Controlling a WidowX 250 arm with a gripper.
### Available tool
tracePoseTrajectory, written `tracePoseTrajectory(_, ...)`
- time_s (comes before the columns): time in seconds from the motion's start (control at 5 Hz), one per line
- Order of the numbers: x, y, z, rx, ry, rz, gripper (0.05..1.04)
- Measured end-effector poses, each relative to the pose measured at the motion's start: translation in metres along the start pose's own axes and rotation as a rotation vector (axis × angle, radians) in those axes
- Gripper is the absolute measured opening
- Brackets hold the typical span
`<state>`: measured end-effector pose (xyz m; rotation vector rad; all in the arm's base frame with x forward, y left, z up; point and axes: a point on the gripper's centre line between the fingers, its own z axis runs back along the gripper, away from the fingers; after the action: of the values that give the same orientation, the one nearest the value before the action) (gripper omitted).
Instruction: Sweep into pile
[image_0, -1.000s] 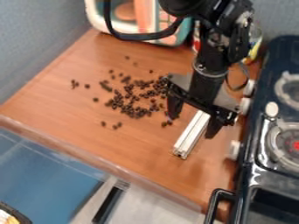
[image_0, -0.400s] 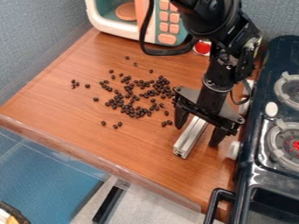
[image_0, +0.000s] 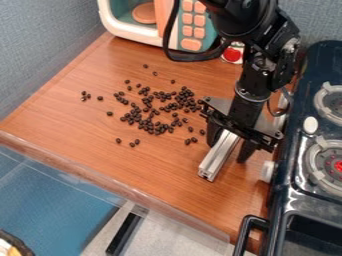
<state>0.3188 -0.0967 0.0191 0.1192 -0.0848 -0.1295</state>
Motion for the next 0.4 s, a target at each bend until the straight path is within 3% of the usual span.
tracePoseTrajectory(0.2, -0.0001, 0.0067, -0.0009, -0.007, 0.009, 0.004, 0.381)
tracePoseTrajectory(0.4, 0.0008, 0.0085, -0.0007, -0.002, 0.006, 0.013, 0.357)
